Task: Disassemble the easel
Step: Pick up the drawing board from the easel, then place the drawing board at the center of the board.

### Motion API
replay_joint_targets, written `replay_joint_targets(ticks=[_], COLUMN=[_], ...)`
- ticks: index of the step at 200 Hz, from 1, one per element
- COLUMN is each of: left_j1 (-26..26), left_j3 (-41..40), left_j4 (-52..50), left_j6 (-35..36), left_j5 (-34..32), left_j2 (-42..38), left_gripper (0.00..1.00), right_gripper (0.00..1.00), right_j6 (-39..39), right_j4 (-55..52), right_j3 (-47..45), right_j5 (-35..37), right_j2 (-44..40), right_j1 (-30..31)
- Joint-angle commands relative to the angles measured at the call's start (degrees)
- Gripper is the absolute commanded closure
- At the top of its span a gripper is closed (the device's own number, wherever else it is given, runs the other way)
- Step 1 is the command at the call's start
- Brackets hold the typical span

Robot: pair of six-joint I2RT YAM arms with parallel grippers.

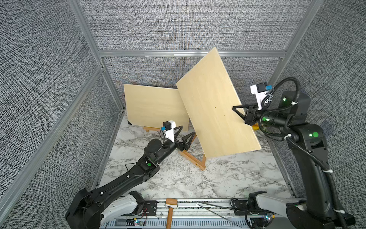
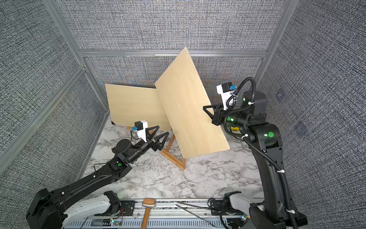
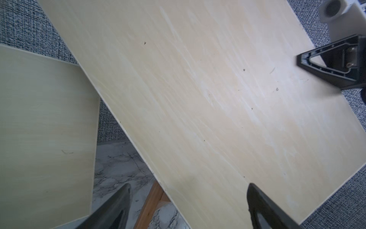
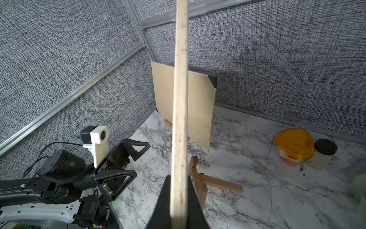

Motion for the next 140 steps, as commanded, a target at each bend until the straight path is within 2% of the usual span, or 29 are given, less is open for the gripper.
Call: replay_joint_targets(ticks=[1, 39, 93, 118, 140], left_j1=[0.0, -0.2, -2.5, -3.6, -4.5], left_j3=[2.8, 8.5, 16.1, 19.1, 21.0], left_j4=[2.4, 4.6, 7.4, 8.9, 10.5], left_j6=[-3.4, -8.1, -9.3, -10.7, -13.1], left_j5=[4.1, 7.6, 11.1, 13.1, 13.8], left_j2=[3.8, 11.9, 20.4, 23.6, 26.4], left_gripper=[0.10, 0.15, 0.23, 0.30, 0.32], right_gripper=[1.00, 1.00, 1.00, 1.00, 1.00], right_j6=[2.8, 2.3, 1.0, 1.9, 3.4], right_j4=[8.8, 2.8, -3.6, -5.4, -7.4], right_j3=[1.4, 5.2, 10.4, 12.5, 13.7], right_j5=[-0.3, 3.3, 11.6, 12.1, 13.3], right_j2=[-2.3, -3.7, -5.3, -5.2, -5.0], right_j1=[-1.8, -4.4, -5.7, -5.9, -6.1])
